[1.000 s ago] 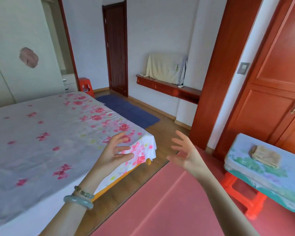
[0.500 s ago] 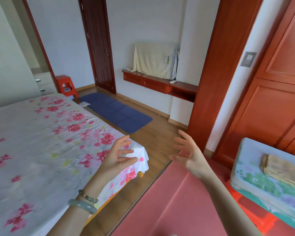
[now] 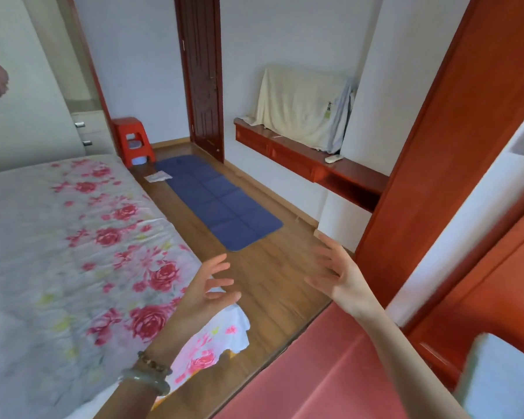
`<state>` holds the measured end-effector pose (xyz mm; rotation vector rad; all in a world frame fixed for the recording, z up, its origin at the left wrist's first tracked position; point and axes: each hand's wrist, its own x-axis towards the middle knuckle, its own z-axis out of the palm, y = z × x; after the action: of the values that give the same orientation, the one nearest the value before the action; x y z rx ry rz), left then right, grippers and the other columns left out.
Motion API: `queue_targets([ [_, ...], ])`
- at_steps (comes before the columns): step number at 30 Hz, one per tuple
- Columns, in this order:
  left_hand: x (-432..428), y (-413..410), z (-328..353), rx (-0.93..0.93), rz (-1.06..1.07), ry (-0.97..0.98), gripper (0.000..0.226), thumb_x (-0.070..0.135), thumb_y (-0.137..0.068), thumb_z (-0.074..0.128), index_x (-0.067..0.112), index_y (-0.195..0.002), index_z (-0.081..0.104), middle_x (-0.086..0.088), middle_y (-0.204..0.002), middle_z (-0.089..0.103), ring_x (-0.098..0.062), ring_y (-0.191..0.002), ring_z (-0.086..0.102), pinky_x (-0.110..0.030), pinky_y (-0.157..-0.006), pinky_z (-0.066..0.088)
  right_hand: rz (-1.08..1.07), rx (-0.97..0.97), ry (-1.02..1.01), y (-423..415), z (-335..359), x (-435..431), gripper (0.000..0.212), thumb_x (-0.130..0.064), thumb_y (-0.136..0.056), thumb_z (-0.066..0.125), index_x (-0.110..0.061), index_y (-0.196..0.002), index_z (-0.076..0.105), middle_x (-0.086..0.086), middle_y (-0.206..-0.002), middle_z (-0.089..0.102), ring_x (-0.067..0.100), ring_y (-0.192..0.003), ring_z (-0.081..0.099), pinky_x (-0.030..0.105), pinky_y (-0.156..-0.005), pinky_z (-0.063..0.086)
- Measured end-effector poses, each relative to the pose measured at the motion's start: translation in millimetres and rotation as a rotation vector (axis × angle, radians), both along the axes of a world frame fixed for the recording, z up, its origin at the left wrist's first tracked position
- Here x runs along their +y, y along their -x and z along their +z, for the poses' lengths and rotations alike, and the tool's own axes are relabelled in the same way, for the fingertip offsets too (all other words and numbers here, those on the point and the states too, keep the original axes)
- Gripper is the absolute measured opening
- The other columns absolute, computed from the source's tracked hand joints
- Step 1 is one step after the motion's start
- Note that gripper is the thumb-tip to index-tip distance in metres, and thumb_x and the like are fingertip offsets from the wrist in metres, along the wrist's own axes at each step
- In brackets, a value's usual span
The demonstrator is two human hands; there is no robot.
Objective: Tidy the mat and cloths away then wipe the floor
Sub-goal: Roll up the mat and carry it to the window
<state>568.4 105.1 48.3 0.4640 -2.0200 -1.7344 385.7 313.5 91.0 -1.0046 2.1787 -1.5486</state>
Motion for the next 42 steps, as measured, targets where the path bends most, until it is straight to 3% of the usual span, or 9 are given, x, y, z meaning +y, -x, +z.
queue_targets([
  [3, -27.9, 47.4, -7.4, -0.03, 0.044, -0.001, 0.075, 0.038, -0.061, 0.08, 0.037, -0.128, 0.046, 0.01, -0.129, 0.053, -0.014, -0.105, 0.063, -0.04, -0.087, 0.054, 0.038, -0.017, 0.001, 50.4, -10.3, -30.4, 0.082, -0.01, -0.074, 0.079, -0.034, -0.139, 0.036, -0.014, -0.133, 0.049, 0.001, -0.113, 0.054, 0.016, -0.082, 0.049],
  [7, -67.9, 119.1, -19.0, -0.02, 0.084, -0.015, 0.068, 0.006, -0.077, 0.077, 0.027, -0.132, 0.044, 0.006, -0.129, 0.052, -0.008, -0.102, 0.063, -0.027, -0.081, 0.054, 0.062, -0.039, 0.002, 122.1, -23.1, -75.8, 0.079, -0.012, -0.074, 0.079, -0.039, -0.136, 0.038, -0.021, -0.129, 0.049, 0.005, -0.117, 0.053, 0.024, -0.088, 0.051],
  [12, -136.4, 222.8, -27.1, 0.032, 0.149, -0.049, 0.065, -0.01, -0.075, 0.07, 0.018, -0.129, 0.046, -0.005, -0.123, 0.053, -0.014, -0.096, 0.063, -0.021, -0.077, 0.053, 0.086, -0.031, 0.006, 228.3, -24.8, -148.3, 0.075, -0.012, -0.074, 0.079, -0.038, -0.134, 0.042, -0.021, -0.129, 0.051, 0.01, -0.115, 0.054, 0.036, -0.095, 0.05],
  [16, -201.3, 299.6, -19.3, 0.035, 0.171, -0.025, 0.066, -0.003, -0.073, 0.075, 0.026, -0.125, 0.047, -0.005, -0.124, 0.054, -0.015, -0.096, 0.064, -0.026, -0.08, 0.054, 0.139, -0.061, 0.0, 297.7, -10.0, -216.3, 0.076, -0.018, -0.07, 0.081, -0.039, -0.132, 0.041, -0.013, -0.129, 0.05, 0.013, -0.116, 0.054, 0.033, -0.091, 0.053],
  [21, -263.4, 370.3, -10.0, -0.008, 0.184, 0.049, 0.067, 0.007, -0.076, 0.077, 0.029, -0.13, 0.044, -0.002, -0.127, 0.053, -0.019, -0.102, 0.064, -0.028, -0.08, 0.055, 0.177, -0.102, 0.026, 368.5, -3.6, -286.6, 0.091, -0.04, -0.054, 0.072, -0.025, -0.138, 0.041, -0.012, -0.132, 0.049, 0.019, -0.118, 0.053, 0.044, -0.087, 0.054],
  [26, -317.8, 423.5, -10.6, -0.033, 0.255, 0.052, 0.067, 0.006, -0.077, 0.076, 0.032, -0.129, 0.043, 0.0, -0.128, 0.053, -0.017, -0.101, 0.063, -0.024, -0.076, 0.055, 0.181, -0.135, 0.018, 434.2, -9.4, -352.1, 0.076, -0.006, -0.075, 0.076, -0.023, -0.139, 0.04, -0.015, -0.129, 0.05, 0.013, -0.116, 0.053, 0.025, -0.083, 0.054],
  [29, -355.7, 459.2, -12.5, -0.036, 0.312, 0.054, 0.068, 0.005, -0.077, 0.075, 0.026, -0.133, 0.043, 0.0, -0.128, 0.052, -0.018, -0.101, 0.064, -0.024, -0.076, 0.055, 0.209, -0.132, 0.003, 480.0, -15.0, -402.6, 0.071, -0.002, -0.077, 0.074, -0.024, -0.137, 0.042, -0.004, -0.13, 0.052, 0.004, -0.113, 0.053, 0.014, -0.076, 0.049],
  [37, -466.5, 564.8, -12.9, -0.044, 0.483, 0.068, 0.065, 0.009, -0.08, 0.074, 0.022, -0.134, 0.042, 0.005, -0.126, 0.053, -0.004, -0.098, 0.063, -0.018, -0.077, 0.053, 0.381, -0.138, -0.006, 611.2, -17.7, -552.6, 0.071, -0.013, -0.079, 0.075, -0.05, -0.128, 0.038, -0.017, -0.13, 0.05, 0.002, -0.116, 0.053, 0.023, -0.087, 0.05],
  [42, -536.6, 605.4, -13.1, -0.092, 0.566, 0.048, 0.066, 0.013, -0.08, 0.074, 0.025, -0.136, 0.041, 0.007, -0.127, 0.052, -0.006, -0.099, 0.063, -0.029, -0.086, 0.055, 0.454, -0.177, -0.005, 664.6, -10.1, -650.0, 0.073, -0.006, -0.079, 0.073, -0.037, -0.137, 0.039, -0.01, -0.133, 0.051, 0.005, -0.117, 0.053, 0.025, -0.089, 0.05],
])
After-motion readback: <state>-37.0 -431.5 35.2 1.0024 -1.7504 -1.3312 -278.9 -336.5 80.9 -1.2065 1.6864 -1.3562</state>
